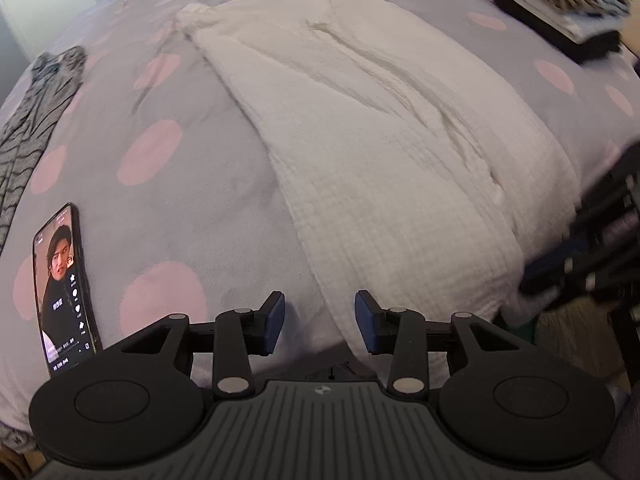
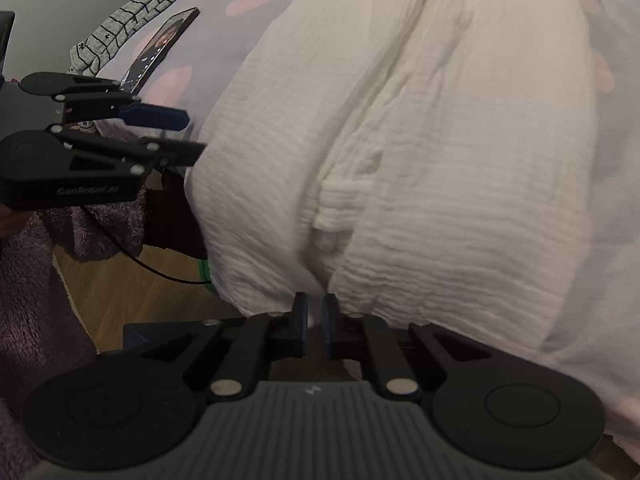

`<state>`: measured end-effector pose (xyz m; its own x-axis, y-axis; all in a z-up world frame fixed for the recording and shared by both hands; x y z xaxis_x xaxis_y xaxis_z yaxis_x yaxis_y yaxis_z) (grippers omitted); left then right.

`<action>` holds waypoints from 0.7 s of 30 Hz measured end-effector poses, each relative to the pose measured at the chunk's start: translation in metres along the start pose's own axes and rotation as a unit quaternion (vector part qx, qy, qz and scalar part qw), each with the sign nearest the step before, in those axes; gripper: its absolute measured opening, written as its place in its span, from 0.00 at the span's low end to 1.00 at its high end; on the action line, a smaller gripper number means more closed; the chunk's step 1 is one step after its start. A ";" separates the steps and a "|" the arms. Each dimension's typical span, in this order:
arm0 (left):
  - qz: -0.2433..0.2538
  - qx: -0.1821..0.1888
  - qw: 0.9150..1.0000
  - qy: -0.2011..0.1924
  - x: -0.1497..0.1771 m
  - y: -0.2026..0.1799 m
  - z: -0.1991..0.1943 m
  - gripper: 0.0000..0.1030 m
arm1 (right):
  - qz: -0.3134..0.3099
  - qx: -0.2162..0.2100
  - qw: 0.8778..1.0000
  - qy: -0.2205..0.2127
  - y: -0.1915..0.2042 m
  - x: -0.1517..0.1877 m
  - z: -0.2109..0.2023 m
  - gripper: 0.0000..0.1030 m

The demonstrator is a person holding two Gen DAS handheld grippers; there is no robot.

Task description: Fold clothes

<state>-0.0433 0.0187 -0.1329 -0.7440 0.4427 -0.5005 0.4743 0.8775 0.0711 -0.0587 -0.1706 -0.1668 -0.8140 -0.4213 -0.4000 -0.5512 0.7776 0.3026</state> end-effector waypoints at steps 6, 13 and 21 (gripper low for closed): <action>0.067 0.084 0.993 0.039 0.019 -0.002 -0.001 0.43 | -0.015 -0.001 1.000 0.011 -0.031 -0.003 -0.029 0.30; 0.047 0.109 0.990 0.071 0.030 0.002 0.024 0.43 | 0.026 0.020 0.999 0.037 -0.069 0.014 -0.028 0.32; 0.065 0.116 0.987 0.085 0.029 -0.014 0.051 0.42 | 0.002 0.026 0.998 0.061 -0.078 0.031 0.009 0.23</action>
<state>-0.0476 0.0102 -0.1923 -0.7284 0.5909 -0.3468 0.6518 0.7536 -0.0849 -0.0387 -0.2404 -0.2105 -0.8345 -0.4689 -0.2895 -0.5398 0.8011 0.2586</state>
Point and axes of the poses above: each gripper's, at about its wrist camera, not at the fingertips, and z roughly the way its jaws point, y to its left, x to its underside, the point moved 4 cm from there along z, roughly the way its jaws point, and after that the axes turned 6 degrees about -y, right-handed, at the moved point
